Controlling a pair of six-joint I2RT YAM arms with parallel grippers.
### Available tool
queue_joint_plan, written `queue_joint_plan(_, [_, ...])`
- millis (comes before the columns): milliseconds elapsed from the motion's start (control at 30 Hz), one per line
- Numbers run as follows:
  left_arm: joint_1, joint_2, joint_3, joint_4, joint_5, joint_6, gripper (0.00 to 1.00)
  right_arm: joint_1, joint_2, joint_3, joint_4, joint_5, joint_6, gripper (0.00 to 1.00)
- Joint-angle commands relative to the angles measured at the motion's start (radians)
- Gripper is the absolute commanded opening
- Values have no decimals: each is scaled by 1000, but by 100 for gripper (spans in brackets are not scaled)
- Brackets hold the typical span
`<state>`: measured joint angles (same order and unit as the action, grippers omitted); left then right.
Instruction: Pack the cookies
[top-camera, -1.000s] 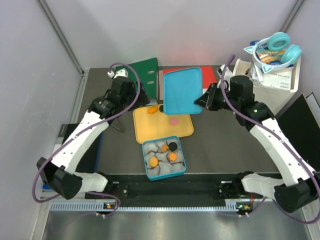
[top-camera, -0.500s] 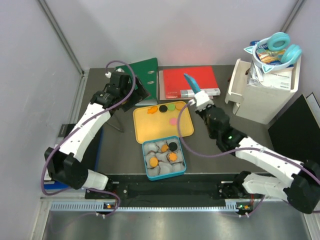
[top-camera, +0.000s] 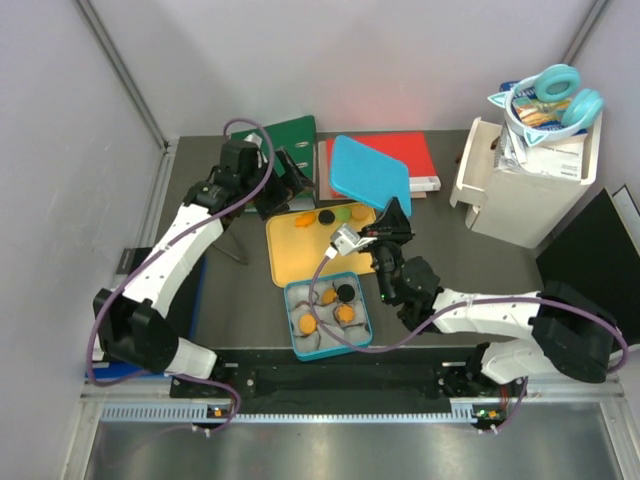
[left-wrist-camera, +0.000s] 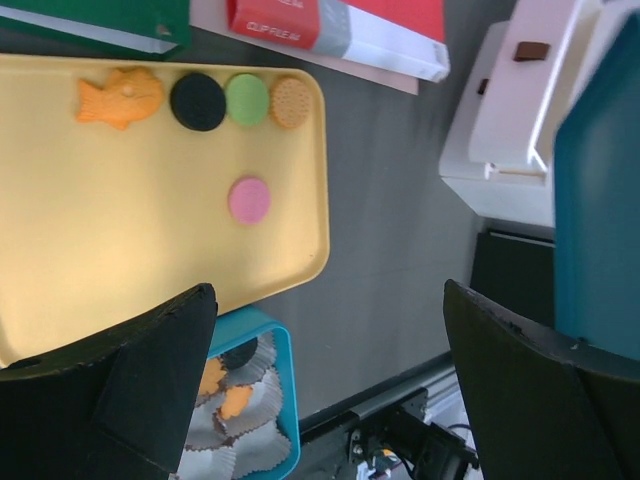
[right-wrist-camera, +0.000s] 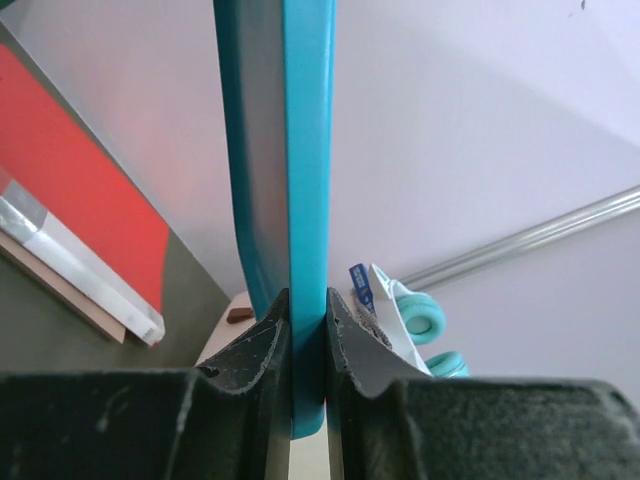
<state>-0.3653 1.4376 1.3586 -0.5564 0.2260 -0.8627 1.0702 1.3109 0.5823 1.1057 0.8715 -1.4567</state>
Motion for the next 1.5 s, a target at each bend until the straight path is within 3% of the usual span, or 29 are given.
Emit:
queue_joint_plan(0, [28, -69, -10, 113, 119, -24, 99, 65, 54, -9, 164, 41, -134, 0])
queue_joint_plan(200, [62, -72, -68, 252, 255, -78, 99, 82, 91, 2, 93, 104, -94, 0])
queue_joint_plan(367, [62, -48, -159, 519, 459, -192, 90, 96, 105, 11, 42, 123, -36, 0])
queue_joint_plan(567, [54, -22, -256, 717, 561, -303, 75, 128, 159, 42, 63, 112, -36, 0])
queue_joint_plan(767, [52, -14, -274, 734, 582, -291, 69, 174, 198, 63, 124, 101, -68, 0])
queue_joint_plan(900, [52, -2, -302, 751, 610, -291, 51, 192, 218, 76, 175, 101, -114, 0])
queue_joint_plan(1167, [51, 7, -348, 750, 630, -266, 27, 211, 249, 96, 249, 101, -169, 0])
queue_joint_plan(1233, [52, 1, -346, 750, 628, -260, 25, 212, 257, 108, 289, 116, -188, 9])
queue_joint_plan(1267, [52, 1, -343, 751, 628, -257, 23, 211, 255, 120, 293, 122, -191, 28])
queue_joint_plan(1467, [52, 24, -294, 768, 627, -278, 20, 212, 231, 123, 272, 164, -199, 89])
